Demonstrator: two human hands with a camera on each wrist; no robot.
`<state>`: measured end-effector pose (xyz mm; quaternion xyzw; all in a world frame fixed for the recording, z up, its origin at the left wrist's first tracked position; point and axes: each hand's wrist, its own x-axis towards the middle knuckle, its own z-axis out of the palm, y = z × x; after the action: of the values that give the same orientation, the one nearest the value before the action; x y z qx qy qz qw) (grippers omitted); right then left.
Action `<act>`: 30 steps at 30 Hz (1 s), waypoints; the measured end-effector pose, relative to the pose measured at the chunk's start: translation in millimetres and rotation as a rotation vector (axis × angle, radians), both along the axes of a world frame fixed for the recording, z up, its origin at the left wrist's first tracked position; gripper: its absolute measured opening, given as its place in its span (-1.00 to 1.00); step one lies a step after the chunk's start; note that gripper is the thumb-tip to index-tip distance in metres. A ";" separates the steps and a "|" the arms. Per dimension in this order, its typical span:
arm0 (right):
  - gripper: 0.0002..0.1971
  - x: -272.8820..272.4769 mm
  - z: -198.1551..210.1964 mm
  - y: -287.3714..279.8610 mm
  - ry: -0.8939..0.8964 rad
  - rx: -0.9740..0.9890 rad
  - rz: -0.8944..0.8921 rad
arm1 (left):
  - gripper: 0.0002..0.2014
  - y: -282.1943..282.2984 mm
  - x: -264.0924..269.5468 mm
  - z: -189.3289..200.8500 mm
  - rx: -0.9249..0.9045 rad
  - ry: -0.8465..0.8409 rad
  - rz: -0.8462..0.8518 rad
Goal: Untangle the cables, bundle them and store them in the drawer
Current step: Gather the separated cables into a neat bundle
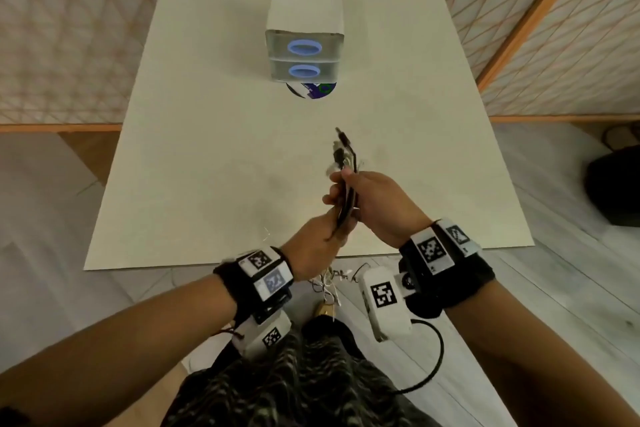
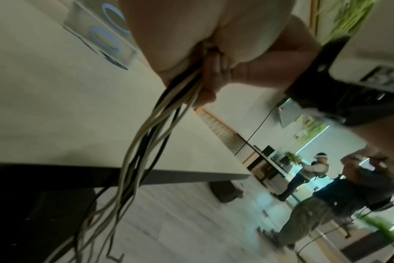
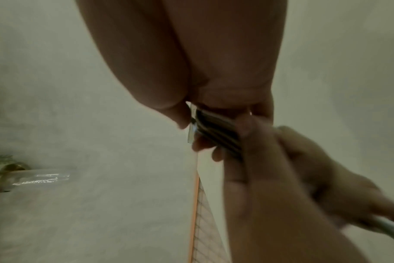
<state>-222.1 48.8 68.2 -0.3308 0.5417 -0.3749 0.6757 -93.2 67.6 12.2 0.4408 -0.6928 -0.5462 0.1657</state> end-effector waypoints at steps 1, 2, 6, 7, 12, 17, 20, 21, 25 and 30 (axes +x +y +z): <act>-0.77 0.3 -0.1 -1.6 -0.028 -0.005 -0.035 | -0.77 1.3 3.4 -1.7 -0.002 -0.051 -0.053; -0.79 0.2 0.4 -2.5 -0.057 -0.016 -0.058 | -0.77 1.2 7.7 -4.5 -0.003 -0.103 -0.103; -0.79 6.9 3.5 3.1 0.019 -0.145 -0.023 | -0.88 -12.5 17.3 10.4 0.147 -0.168 -0.212; -0.78 9.9 4.7 6.0 0.088 -0.196 0.003 | -0.78 -17.0 17.1 21.7 0.195 -0.068 -0.164; -0.77 14.8 14.7 13.6 0.213 -0.318 0.044 | -0.50 -31.5 12.3 56.5 0.352 0.485 0.051; -0.80 7.7 30.0 14.7 -0.244 -0.113 0.130 | -0.67 -31.9 11.1 68.8 0.487 0.607 0.061; -0.81 7.2 29.8 12.9 -0.239 -0.094 0.144 | -0.81 -32.3 6.4 70.5 0.398 0.554 0.136; -0.80 7.7 29.9 11.8 -0.219 -0.097 0.139 | -0.82 -32.5 4.7 69.3 0.383 0.554 0.182; -0.73 4.2 27.5 7.6 -0.049 -0.132 0.138 | -0.74 -30.4 -1.1 64.3 0.404 0.601 0.301; -0.72 -4.8 31.0 12.0 0.249 -0.222 0.258 | -0.75 -21.4 -6.1 59.5 0.394 0.683 0.315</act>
<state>-226.8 60.7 99.2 -0.5137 0.5296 -0.2991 0.6052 -99.4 46.3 71.8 0.3580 -0.4044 -0.7510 0.3798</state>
